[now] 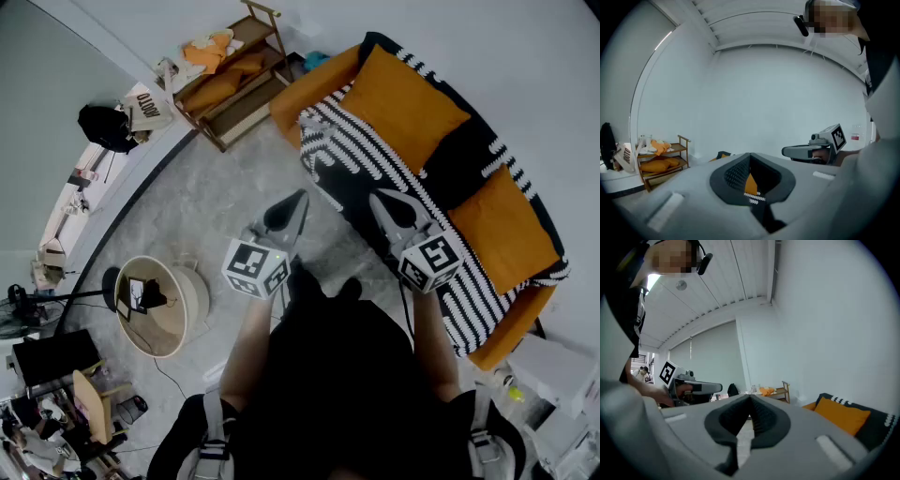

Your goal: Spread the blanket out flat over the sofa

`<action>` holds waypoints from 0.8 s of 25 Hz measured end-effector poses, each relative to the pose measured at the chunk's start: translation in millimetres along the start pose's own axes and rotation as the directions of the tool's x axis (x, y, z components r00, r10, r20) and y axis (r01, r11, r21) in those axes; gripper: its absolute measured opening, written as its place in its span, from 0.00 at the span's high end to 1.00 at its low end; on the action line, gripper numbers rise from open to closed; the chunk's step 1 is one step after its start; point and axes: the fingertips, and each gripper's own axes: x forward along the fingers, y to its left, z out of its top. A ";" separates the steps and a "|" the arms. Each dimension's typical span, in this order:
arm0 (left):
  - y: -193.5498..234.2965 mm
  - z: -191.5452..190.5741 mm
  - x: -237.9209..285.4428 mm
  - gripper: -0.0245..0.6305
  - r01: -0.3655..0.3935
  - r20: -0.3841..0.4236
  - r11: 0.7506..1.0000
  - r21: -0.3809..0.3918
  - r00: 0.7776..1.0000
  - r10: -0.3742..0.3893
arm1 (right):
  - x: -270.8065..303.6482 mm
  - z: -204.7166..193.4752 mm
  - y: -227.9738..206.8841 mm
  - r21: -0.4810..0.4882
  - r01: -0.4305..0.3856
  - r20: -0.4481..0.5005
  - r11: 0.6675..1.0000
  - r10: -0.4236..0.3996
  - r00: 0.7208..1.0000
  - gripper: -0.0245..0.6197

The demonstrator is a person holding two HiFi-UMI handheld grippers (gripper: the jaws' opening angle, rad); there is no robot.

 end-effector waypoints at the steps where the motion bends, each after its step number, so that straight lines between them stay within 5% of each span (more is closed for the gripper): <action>1: -2.7 -0.7 -1.1 0.95 0.006 -0.001 1.000 0.000 1.000 -0.006 | -1.9 -0.7 2.3 -0.002 0.001 0.000 1.000 -0.001 1.000 0.96; 20: -28.0 -19.3 17.7 0.95 0.015 -0.065 1.000 -0.005 0.998 -0.015 | -47.5 -15.5 -17.1 0.038 0.060 0.000 0.997 -0.060 0.998 0.96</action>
